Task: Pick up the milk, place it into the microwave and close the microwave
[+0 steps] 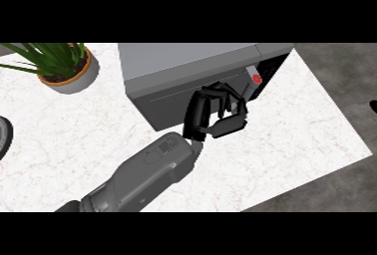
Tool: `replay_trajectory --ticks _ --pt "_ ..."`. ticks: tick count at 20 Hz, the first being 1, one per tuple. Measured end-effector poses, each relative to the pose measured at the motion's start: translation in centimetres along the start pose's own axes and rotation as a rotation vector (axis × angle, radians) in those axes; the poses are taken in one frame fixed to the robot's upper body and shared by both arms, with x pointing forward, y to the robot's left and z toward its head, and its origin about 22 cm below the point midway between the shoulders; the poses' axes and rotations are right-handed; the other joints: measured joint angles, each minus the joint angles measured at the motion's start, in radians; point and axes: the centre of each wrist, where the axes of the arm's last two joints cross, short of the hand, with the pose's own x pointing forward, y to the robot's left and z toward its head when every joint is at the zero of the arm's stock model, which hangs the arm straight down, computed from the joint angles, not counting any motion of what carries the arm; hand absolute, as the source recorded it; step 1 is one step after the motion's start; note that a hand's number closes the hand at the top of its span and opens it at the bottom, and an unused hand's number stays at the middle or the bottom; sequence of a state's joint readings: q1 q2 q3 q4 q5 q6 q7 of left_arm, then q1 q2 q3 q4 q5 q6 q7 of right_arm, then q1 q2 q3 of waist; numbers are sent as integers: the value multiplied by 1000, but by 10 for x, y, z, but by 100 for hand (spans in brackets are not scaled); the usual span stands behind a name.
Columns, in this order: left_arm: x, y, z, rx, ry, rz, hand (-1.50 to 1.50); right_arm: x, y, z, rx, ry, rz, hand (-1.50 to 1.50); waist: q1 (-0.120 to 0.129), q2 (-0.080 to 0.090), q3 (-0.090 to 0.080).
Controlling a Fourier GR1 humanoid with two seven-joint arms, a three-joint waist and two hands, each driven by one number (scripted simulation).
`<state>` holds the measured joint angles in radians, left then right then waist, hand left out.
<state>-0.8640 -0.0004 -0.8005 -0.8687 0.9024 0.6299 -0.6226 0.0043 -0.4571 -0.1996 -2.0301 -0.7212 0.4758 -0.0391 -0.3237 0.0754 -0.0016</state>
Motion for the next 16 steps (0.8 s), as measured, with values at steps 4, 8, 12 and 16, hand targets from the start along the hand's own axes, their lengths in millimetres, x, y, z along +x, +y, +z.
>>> replay_trajectory --ticks 4,8,12,16 --pt "-1 0 0 4 -11 4 150 4 -2 -2 3 -1 -1 -150 -2 1 0" --pt "-2 0 0 8 -20 6 150 8 -4 -4 0 -5 -2 -150 -3 1 1" --pt "-2 0 0 5 -26 12 150 11 -5 -7 15 -13 -12 -150 -3 1 2" --pt "-2 -2 0 -1 -32 17 150 14 -5 -11 53 -15 -31 -150 0 4 2"
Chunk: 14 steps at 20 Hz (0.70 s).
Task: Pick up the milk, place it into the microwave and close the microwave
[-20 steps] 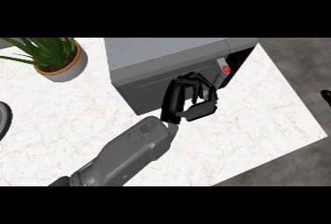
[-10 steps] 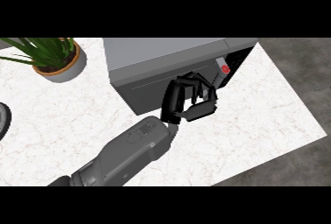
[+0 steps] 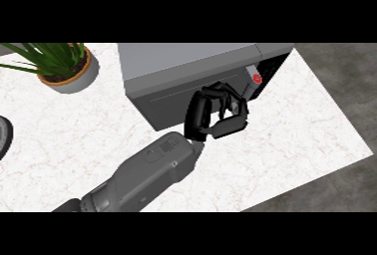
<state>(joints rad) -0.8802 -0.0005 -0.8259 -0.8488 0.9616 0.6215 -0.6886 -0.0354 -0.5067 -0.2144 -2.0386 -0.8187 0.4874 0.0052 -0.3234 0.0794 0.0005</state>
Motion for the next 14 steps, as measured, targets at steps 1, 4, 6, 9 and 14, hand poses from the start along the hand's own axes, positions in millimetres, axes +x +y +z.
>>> replay_trajectory --ticks 1,4,6,9,14 --pt "0 0 0 0 -2 -1 150 1 0 -1 8 2 -5 -150 0 0 0" --pt "0 0 0 0 -3 6 150 1 0 -2 27 6 -21 -150 1 1 1" --pt "-1 0 0 1 -5 8 150 2 0 -2 40 9 -30 -150 0 0 1" --pt "-2 0 0 4 -10 9 150 4 -1 -3 49 15 -38 -150 -3 -1 0" --pt "-2 0 0 9 -15 11 150 6 -3 -3 58 20 -48 -150 -5 -1 1"
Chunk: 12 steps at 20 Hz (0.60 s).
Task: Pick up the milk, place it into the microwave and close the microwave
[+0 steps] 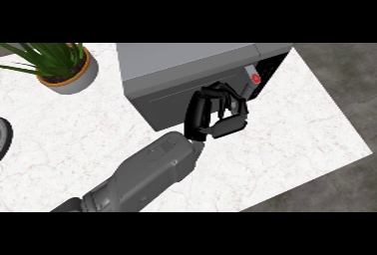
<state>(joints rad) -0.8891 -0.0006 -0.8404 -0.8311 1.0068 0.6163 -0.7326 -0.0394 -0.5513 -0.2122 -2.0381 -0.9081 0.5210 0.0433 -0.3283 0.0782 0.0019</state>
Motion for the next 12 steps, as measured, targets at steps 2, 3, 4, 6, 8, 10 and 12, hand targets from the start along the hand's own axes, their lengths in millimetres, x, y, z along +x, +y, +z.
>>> replay_trajectory --ticks 2,3,4,6,8,10,12 --pt "0 0 0 1 -3 2 150 2 -1 -1 9 2 5 -150 -1 0 0" --pt "-1 0 0 1 -7 1 150 3 -1 -1 14 3 5 -150 -2 0 0" --pt "-1 1 0 5 -7 2 150 4 -1 -1 18 3 6 -150 -3 0 0" --pt "-1 0 0 5 -11 4 150 6 -2 -2 24 3 5 -150 -3 1 0" --pt "-2 0 0 -13 -20 -5 150 7 -2 -4 36 -3 1 -150 -2 2 0" --pt "-3 1 0 -27 -23 -28 150 8 -3 -5 48 -6 -6 -150 -1 1 2" --pt "-5 1 0 -35 -24 -56 150 8 -2 -7 65 -16 -20 -150 -3 -2 3"
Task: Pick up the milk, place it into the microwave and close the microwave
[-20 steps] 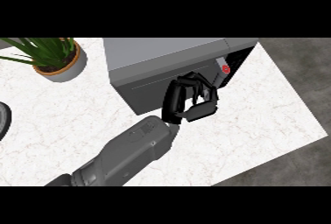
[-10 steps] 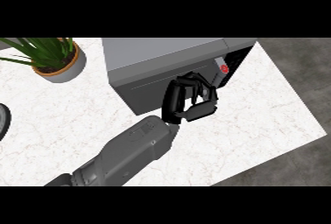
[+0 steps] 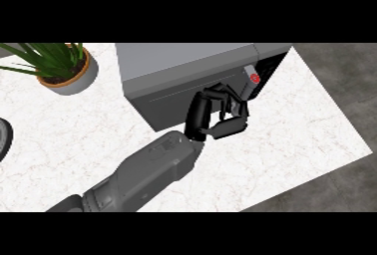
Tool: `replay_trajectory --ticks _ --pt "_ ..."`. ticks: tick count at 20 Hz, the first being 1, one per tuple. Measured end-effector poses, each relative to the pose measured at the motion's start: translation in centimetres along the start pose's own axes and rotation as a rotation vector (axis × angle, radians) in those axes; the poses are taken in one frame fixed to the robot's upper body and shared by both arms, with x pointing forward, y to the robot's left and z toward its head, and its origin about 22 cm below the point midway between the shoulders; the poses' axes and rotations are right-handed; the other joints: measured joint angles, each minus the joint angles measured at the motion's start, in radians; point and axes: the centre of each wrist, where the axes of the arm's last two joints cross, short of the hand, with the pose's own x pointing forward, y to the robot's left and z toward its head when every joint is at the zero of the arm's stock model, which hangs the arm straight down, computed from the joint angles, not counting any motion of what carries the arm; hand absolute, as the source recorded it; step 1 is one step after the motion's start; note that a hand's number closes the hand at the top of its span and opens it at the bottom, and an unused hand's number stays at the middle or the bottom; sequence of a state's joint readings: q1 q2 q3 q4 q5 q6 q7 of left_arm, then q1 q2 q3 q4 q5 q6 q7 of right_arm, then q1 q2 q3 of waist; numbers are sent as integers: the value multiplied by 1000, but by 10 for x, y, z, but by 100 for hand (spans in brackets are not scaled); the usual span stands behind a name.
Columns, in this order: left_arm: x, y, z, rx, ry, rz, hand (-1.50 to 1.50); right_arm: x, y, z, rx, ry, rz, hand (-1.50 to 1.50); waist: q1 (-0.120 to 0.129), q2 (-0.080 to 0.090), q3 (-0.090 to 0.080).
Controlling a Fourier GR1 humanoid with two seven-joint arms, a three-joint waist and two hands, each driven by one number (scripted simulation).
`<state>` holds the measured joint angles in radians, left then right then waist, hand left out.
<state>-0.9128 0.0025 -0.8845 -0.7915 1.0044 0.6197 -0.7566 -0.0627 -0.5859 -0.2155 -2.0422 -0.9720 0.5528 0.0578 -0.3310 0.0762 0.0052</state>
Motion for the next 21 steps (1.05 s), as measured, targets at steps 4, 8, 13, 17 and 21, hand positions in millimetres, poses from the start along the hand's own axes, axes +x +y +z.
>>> replay_trajectory --ticks 4,8,13,17,21 --pt "-1 -3 -1 -13 17 -39 150 1 0 -2 23 -12 -25 -150 8 -3 1" --pt "0 -6 -2 -32 45 -57 150 5 -1 -3 39 -18 -33 -150 19 -6 0" --pt "0 -10 -1 -45 81 -63 150 11 -2 0 38 -19 -25 -150 36 -11 -2" --pt "1 -12 0 -51 105 -43 -150 14 0 4 32 -15 -27 -150 52 -15 -4" --pt "0 -12 0 -67 117 -19 -150 19 1 8 17 -5 -22 -150 62 -16 -6"
